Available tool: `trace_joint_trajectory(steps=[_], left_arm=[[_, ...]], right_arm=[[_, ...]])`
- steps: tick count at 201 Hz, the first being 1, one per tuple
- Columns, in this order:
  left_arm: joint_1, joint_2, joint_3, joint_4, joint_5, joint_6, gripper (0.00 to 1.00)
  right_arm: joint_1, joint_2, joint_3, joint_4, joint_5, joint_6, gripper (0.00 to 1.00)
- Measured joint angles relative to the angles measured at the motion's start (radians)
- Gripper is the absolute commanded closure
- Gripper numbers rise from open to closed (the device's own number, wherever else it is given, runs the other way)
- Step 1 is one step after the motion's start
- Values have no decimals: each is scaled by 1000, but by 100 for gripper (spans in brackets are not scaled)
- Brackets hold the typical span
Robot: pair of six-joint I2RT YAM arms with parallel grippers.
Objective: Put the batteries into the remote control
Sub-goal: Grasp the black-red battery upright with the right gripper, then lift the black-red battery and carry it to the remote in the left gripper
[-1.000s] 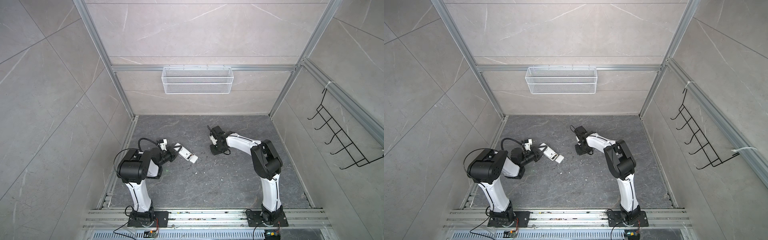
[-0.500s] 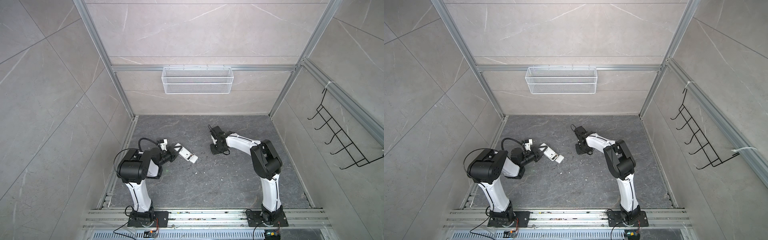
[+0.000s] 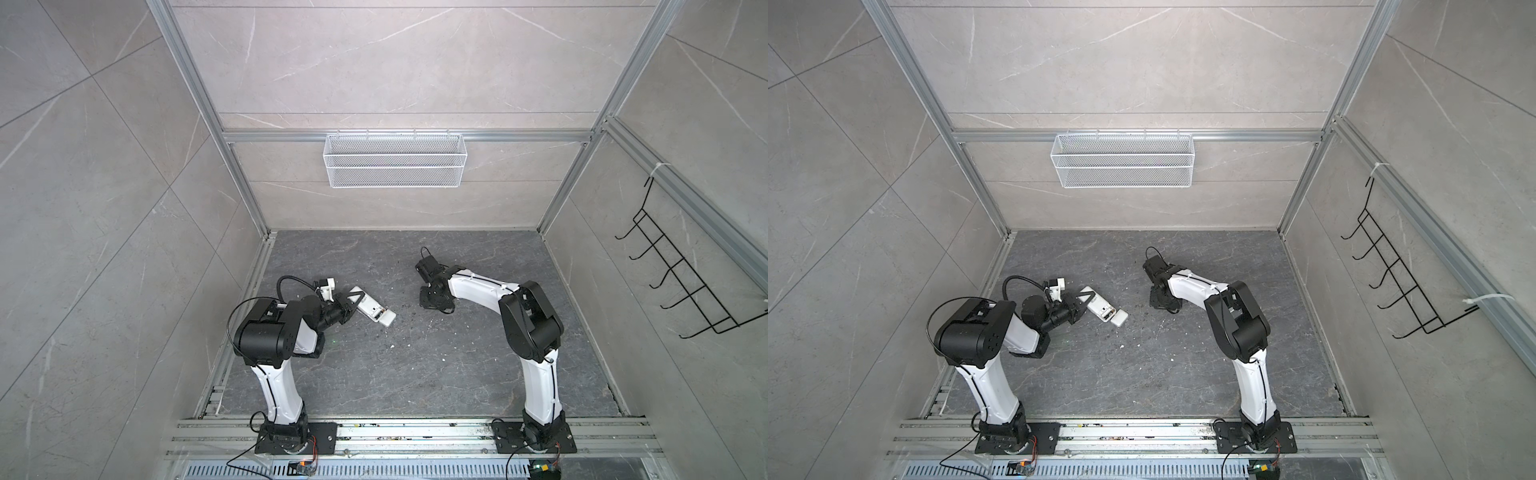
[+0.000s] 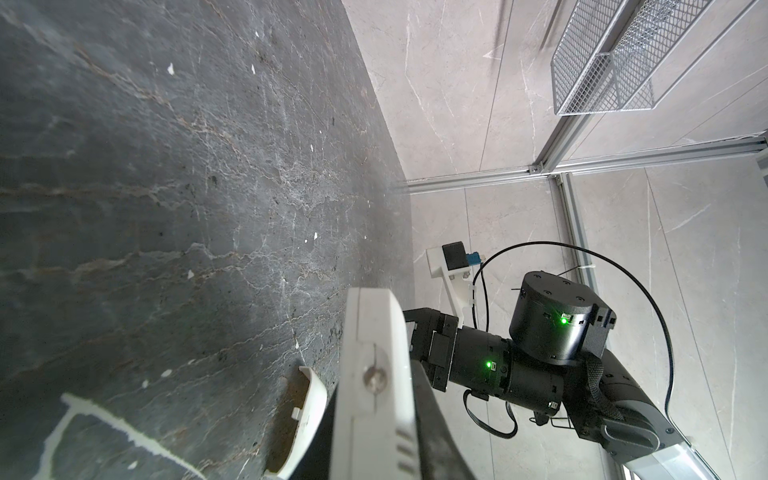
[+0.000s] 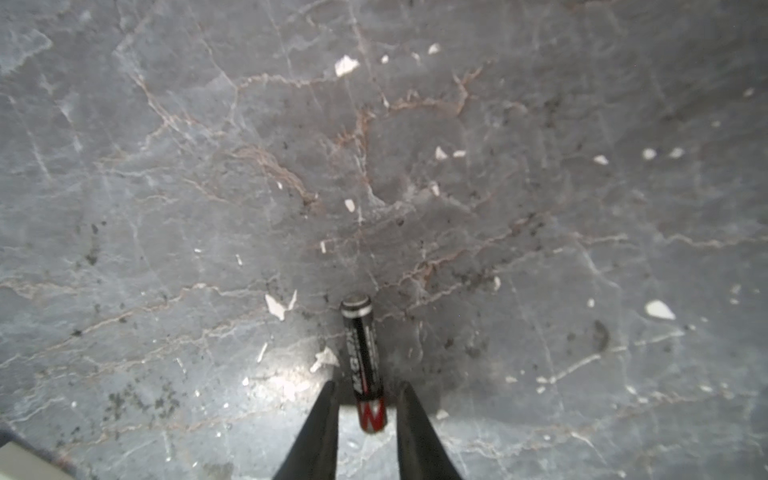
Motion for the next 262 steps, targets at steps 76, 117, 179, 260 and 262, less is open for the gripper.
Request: trace_joint_trajectory(steps=[76,117,179,260,262], left_arm=[[0,0,0,0,1,0,100],[0,0,0,0,2,0,100],[0,12,4,1,2,0,100],[0,26,13,2,2,0,100],[0,26,13,2,2,0,100]], right_arm=[[6,12,21,-25,23,27,77],[6,37,61,-47,25,13,80],[6,40,70,-58,13,57,86],[6,49,105,-125,-49,223,91],[6,49,105,-125,-50,225,91]])
